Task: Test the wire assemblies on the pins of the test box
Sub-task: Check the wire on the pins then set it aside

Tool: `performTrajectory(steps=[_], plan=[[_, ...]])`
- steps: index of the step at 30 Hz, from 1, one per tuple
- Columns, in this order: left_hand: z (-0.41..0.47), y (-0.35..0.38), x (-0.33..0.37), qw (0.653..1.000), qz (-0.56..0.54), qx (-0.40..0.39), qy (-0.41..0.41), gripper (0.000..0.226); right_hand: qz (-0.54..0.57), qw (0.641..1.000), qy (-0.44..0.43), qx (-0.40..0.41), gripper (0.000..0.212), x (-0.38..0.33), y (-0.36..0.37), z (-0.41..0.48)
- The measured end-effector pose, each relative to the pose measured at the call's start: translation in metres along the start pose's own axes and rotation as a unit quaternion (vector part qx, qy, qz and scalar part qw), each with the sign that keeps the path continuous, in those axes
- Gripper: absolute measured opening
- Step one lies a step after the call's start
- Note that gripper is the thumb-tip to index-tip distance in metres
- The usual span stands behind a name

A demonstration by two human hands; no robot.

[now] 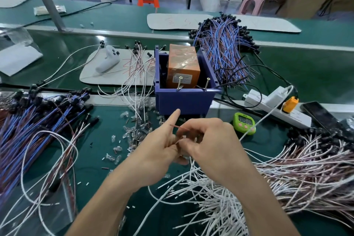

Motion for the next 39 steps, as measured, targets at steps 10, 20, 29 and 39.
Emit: performTrajectory(steps=[10, 20, 29, 39], plan=[[-0.001, -0.013, 0.003, 0.996, -0.057, 0.071, 0.02, 0.045, -0.076, 0.992, 0.018, 0.095, 0.012, 0.01, -0.02, 0.009], [-0.005, -0.054, 0.005, 0.944, -0.004, 0.322, 0.066, 0.021, -0.043, 0.996, 0.024, 0.074, 0.045, 0.028, -0.048, 0.019], [0.005, -0.073, 0.034, 0.879, 0.151, 0.432, 0.137, 0.011, -0.096, 0.988, 0.046, 0.115, 0.019, 0.052, -0.089, 0.03], [0.018, -0.081, 0.024, 0.877, 0.146, 0.443, 0.114, 0.002, -0.141, 0.982, 0.03, 0.124, 0.018, 0.054, -0.093, 0.03]])
Point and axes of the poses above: each hand's wrist, its own z-axis towards the middle knuckle, its own y-axis out of the palm, x = y × z, the point moved 6 cm from there along z, towards the middle knuckle, and after that the axes turned 7 degrees about -y, right-handed, at the moved point
